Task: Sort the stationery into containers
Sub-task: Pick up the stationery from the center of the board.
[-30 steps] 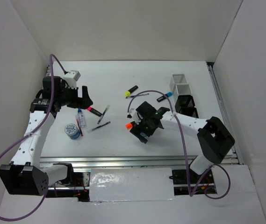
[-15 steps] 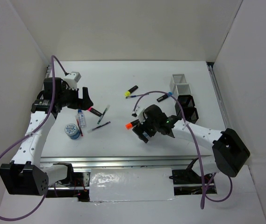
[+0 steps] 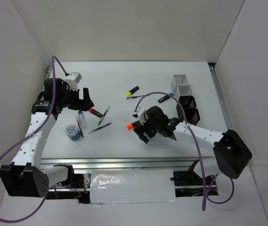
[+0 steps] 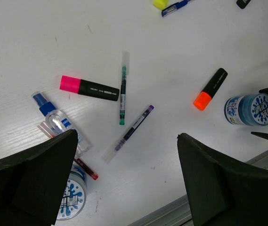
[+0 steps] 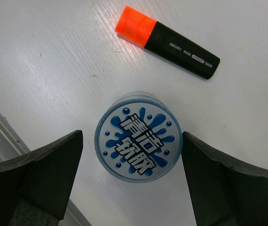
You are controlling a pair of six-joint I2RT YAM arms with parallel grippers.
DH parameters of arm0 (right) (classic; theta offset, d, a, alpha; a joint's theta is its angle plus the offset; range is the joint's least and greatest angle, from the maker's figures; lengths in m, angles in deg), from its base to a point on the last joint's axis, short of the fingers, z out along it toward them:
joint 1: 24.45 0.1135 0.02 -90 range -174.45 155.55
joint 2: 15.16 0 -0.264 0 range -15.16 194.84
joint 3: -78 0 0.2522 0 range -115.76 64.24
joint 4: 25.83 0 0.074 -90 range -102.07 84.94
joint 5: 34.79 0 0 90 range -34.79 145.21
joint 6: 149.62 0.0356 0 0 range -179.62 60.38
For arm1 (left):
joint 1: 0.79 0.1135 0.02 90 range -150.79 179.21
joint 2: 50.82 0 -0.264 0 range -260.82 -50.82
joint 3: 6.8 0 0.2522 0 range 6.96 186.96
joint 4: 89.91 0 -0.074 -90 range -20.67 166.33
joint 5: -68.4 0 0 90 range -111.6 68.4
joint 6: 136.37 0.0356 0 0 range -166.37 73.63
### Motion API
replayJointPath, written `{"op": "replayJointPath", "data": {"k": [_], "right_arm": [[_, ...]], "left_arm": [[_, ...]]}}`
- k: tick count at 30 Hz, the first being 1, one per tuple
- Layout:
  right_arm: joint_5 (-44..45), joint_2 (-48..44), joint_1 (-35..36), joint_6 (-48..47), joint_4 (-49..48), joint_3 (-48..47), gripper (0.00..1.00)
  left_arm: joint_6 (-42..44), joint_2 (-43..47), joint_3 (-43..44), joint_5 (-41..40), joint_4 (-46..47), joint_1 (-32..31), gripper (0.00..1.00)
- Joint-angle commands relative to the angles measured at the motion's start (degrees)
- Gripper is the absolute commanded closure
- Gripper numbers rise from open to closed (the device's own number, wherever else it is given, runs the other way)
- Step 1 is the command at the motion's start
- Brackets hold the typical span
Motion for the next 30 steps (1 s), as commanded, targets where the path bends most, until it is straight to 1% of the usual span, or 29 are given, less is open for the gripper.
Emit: {"op": "replayJointPath", "data": {"k": [1,3,7,9,12,13,14,17,19,20,22,23,30], "right_arm": [[-0.9,-0.9,-0.4,0.1,-2.8,-0.6,0.11],[-1.3,-0.5,-0.4,0.2,-2.3,-0.7,0.16],[-1.3,-0.2,-0.5,0.1,-1.7,-0.8,0.19],[-1.4,-0.2,-0.6,0.1,-1.6,-0.8,0.26],[-1.5,0.4,-0.7,0.2,-1.1,-1.2,0.28],[-1.6,0.8,-0.8,0.1,-0.7,-1.3,0.3],[-1.7,0.9,-0.7,0.1,-0.6,-1.4,0.35],[-2.1,0.7,-1.1,0.0,-0.3,-2.1,0.42],[-2.3,0.4,-1.3,0.1,0.4,-2.6,0.45],[-2.7,0.2,-1.4,0.1,0.7,-3.3,0.48],[-2.8,-0.3,-1.8,-0.1,1.8,-4.2,0.51],[-3.2,-0.4,-1.9,-0.2,2.3,-4.7,0.53],[-4.8,-4.4,-4.9,-1.2,8.5,-12.3,0.6]], "left_arm": [[-1.0,1.2,-0.5,1.1,1.7,0.2,0.01],[-1.0,1.2,-0.6,1.1,1.8,0.3,0.01],[-1.0,1.2,-0.8,1.2,2.1,0.3,0.01],[-1.0,1.2,-1.0,1.1,2.1,0.2,0.01],[-1.0,1.1,-1.1,0.7,2.1,0.3,0.01],[-1.0,1.1,-1.2,0.6,2.3,0.3,0.01],[-1.0,1.0,-1.3,0.7,2.4,0.3,0.01],[-1.0,1.0,-1.4,0.7,2.4,0.3,0.01],[-1.0,1.0,-1.3,0.7,2.4,0.3,0.01],[-1.0,1.0,-1.3,0.7,2.4,0.3,0.01],[-1.0,0.9,-1.3,0.7,2.4,0.3,0.01],[-1.0,0.8,-1.2,0.9,2.5,0.3,0.01],[-0.2,0.3,-0.8,1.4,2.1,0.3,0.01]]}}
